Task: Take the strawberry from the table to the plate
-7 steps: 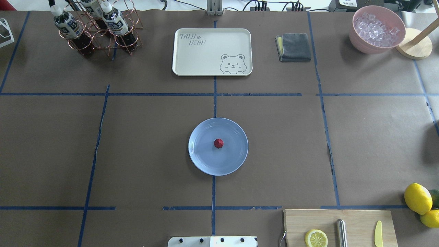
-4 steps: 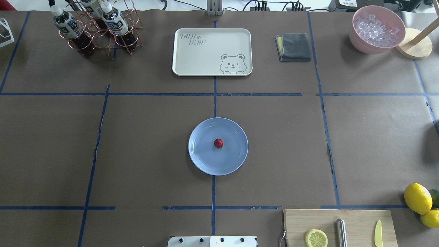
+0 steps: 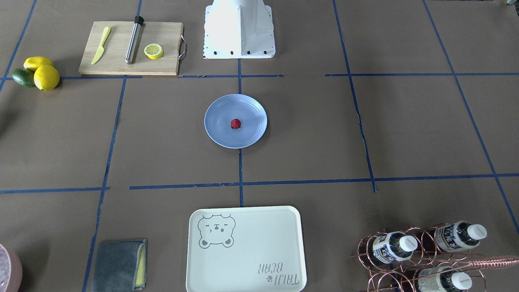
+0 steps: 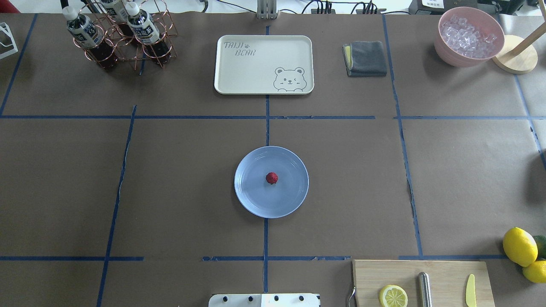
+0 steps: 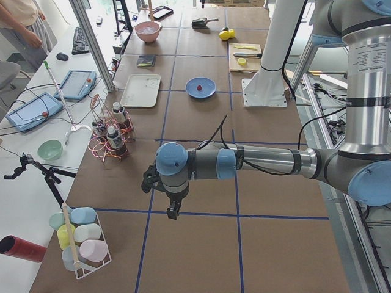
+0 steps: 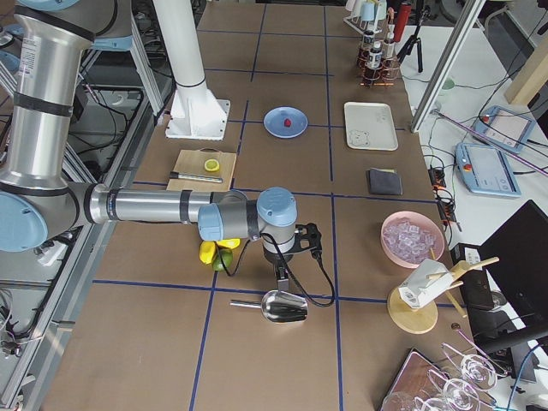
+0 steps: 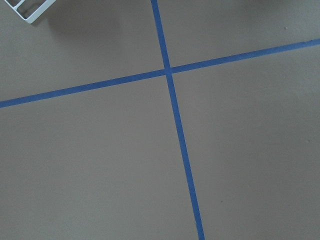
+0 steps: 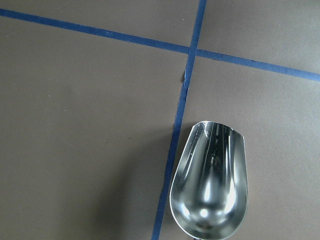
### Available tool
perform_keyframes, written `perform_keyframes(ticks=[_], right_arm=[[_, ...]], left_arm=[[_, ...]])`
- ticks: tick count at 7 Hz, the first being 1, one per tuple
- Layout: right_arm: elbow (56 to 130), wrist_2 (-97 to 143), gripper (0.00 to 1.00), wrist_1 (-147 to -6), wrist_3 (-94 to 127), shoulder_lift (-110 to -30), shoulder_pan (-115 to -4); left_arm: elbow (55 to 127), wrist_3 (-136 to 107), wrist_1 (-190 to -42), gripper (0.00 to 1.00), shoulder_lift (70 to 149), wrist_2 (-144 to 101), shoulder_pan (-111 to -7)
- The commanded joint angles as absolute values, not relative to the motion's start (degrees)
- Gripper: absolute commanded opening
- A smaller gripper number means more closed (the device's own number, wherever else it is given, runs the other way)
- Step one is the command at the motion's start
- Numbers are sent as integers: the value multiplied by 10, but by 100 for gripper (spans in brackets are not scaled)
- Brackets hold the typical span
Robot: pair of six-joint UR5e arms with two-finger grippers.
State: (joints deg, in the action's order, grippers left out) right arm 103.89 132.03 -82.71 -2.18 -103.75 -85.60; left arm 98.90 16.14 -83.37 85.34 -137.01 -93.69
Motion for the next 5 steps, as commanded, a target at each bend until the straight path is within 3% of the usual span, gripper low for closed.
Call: perform_keyframes(ticks=[1, 5], right_arm=[[1046, 1322, 100, -826, -23, -1038, -856], [1040, 1319, 100, -826, -24, -1038, -856]], left_arm=[[988, 161, -832, 100, 853, -1369, -937], [987, 163, -832, 100, 843, -1362, -937]])
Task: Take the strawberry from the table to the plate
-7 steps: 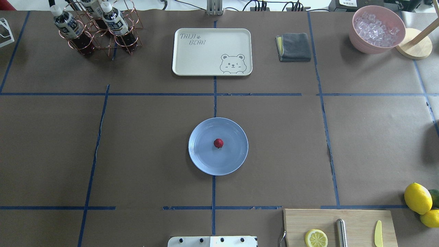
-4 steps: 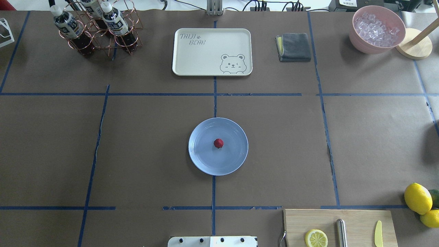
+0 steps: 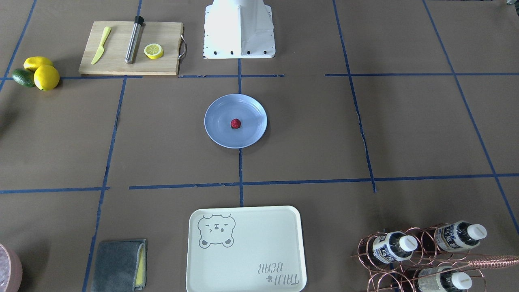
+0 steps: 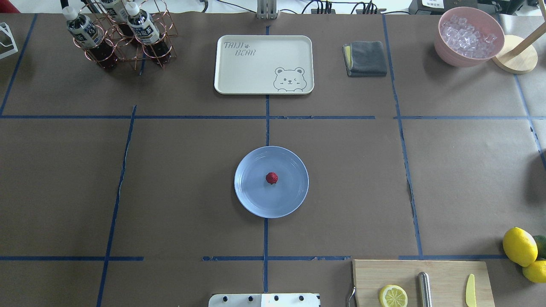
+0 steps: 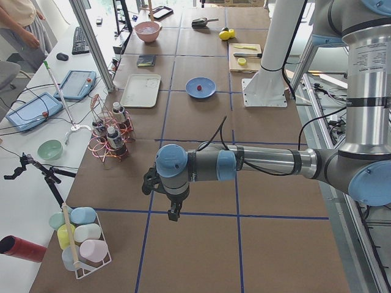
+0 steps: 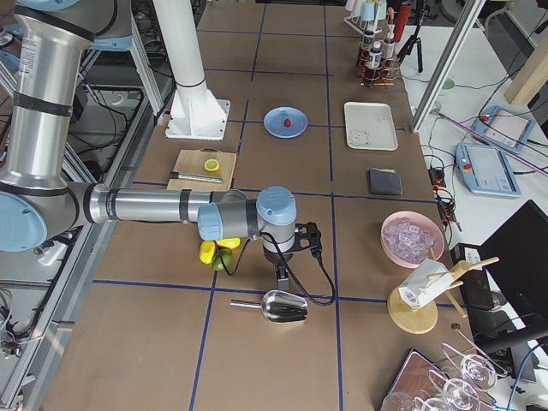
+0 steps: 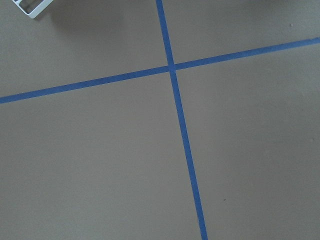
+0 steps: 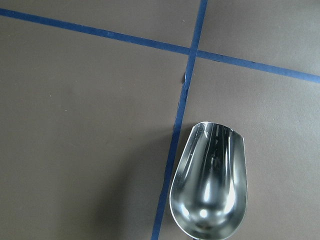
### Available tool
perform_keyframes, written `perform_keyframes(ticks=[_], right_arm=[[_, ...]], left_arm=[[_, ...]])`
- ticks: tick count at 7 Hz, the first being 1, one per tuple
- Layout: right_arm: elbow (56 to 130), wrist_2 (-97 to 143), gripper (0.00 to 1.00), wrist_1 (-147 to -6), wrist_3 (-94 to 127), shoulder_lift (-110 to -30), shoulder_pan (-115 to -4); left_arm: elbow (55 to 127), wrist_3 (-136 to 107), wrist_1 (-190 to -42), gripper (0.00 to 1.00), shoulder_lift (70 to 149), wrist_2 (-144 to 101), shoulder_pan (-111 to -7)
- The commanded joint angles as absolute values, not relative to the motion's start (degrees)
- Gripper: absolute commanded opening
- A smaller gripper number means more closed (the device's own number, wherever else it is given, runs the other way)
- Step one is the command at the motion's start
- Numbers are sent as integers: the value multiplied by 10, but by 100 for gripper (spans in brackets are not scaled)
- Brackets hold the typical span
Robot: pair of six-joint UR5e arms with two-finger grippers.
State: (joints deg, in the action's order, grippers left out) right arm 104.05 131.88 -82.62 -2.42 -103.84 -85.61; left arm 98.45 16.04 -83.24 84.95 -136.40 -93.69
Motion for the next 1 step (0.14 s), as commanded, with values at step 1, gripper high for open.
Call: perform_keyframes(ticks=[1], right_arm=[[1040, 1324, 100, -826, -23, -1037, -856]], left_arm=[[982, 163, -832, 100, 842, -1361, -937]])
